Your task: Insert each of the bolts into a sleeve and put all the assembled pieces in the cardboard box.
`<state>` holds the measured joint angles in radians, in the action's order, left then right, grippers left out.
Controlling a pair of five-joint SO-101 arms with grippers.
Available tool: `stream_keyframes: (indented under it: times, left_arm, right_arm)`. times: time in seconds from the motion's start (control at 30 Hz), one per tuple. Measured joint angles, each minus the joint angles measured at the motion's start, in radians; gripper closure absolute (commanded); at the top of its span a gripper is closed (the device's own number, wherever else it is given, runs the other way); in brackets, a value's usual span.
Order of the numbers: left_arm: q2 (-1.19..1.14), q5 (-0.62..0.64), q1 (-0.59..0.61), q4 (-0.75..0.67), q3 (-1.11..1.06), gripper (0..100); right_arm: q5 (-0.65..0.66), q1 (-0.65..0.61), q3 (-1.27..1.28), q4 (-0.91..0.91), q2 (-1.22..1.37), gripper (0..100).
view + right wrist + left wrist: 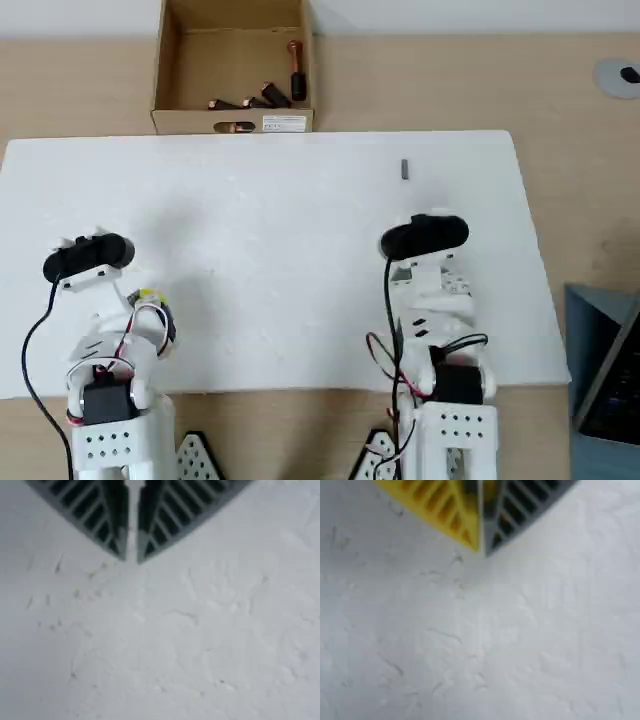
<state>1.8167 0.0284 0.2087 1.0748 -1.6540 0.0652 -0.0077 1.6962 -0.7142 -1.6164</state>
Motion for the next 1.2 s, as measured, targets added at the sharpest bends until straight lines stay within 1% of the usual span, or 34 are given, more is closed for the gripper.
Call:
stream_keyframes:
  times: [0.33,1.2]
  left_arm:
    - [0.000,0.000,0.000,0.000,0.000,100]
    - [0.000,0.000,0.000,0.000,0.000,100]
  right_arm:
    - [0.000,0.000,0.005,-0.068,-0.087,98.8]
    - [0.000,0.000,0.005,-0.068,-0.087,98.8]
